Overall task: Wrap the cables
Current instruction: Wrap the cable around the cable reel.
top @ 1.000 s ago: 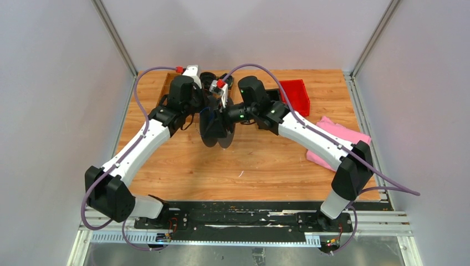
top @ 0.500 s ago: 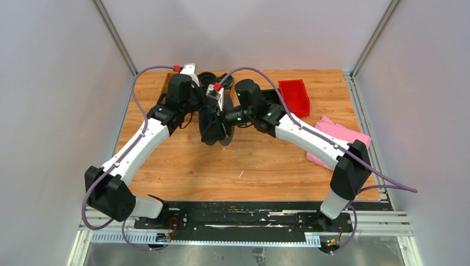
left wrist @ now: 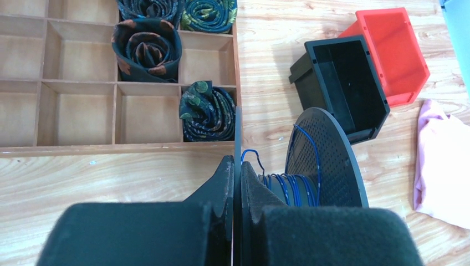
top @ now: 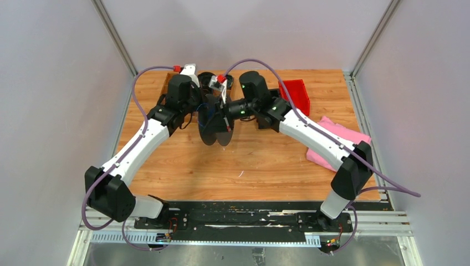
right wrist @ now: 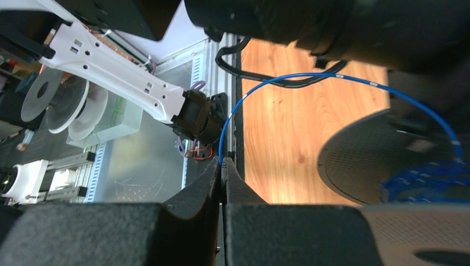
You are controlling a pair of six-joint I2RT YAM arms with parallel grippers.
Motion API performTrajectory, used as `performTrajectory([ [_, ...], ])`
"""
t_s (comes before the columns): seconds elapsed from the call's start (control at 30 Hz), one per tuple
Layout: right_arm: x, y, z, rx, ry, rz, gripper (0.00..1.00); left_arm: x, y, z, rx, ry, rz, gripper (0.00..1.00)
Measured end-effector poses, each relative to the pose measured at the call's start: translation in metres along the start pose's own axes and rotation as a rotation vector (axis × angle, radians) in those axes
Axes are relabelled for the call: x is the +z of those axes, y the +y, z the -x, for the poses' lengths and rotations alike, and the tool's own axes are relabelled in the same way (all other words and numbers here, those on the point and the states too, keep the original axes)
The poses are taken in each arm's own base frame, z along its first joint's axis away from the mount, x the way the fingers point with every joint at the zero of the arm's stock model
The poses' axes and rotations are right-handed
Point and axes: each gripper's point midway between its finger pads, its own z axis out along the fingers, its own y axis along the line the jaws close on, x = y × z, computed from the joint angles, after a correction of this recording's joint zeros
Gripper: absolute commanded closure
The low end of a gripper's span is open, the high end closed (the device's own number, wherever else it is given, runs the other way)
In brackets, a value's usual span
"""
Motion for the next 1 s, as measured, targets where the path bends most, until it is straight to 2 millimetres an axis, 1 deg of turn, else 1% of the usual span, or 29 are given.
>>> performTrajectory([
  [0.07,-0.012,-0.001,0.014,-0.019,-0.027,-0.017,0.99,0.0,0.001,-0.001,0.015,-0.003,-0.001,1.0],
  [0.13,-0.03,-0.005,0.027,-0.034,-0.062,-0.046,0.99,0.0,0.002,-0.002,0.032,-0.008,-0.003,1.0],
  [0.2,-0.053,-0.013,0.043,-0.051,-0.107,-0.09,0.99,-0.002,0.003,-0.003,0.052,-0.013,-0.006,1.0],
  [0.3,-0.082,-0.024,0.061,-0.073,-0.162,-0.151,0.99,-0.005,0.003,-0.003,0.079,-0.022,-0.02,1.0],
  [0.43,-0.113,-0.045,0.079,-0.095,-0.216,-0.237,0.99,-0.009,-0.005,-0.004,0.118,-0.029,-0.077,1.0],
  [0.5,-0.125,-0.056,0.085,-0.098,-0.231,-0.27,0.99,-0.009,-0.01,-0.004,0.135,-0.028,-0.109,1.0],
  [0.6,-0.144,-0.082,0.092,-0.099,-0.255,-0.335,0.99,-0.012,-0.017,-0.005,0.159,-0.028,-0.154,1.0],
  [0.67,-0.152,-0.102,0.089,-0.09,-0.256,-0.377,0.99,-0.015,-0.021,-0.005,0.172,-0.029,-0.18,1.0],
  [0.73,-0.158,-0.125,0.082,-0.077,-0.247,-0.421,0.99,-0.02,-0.025,-0.002,0.178,-0.037,-0.204,1.0],
  [0.77,-0.16,-0.134,0.078,-0.07,-0.241,-0.436,0.99,-0.022,-0.027,-0.001,0.179,-0.04,-0.215,1.0],
  [0.83,-0.161,-0.154,0.066,-0.057,-0.222,-0.471,0.99,-0.027,-0.032,0.001,0.182,-0.047,-0.239,1.0],
  [1.0,-0.157,-0.188,0.034,-0.018,-0.164,-0.517,0.99,-0.035,-0.043,0.005,0.179,-0.051,-0.299,1.0],
])
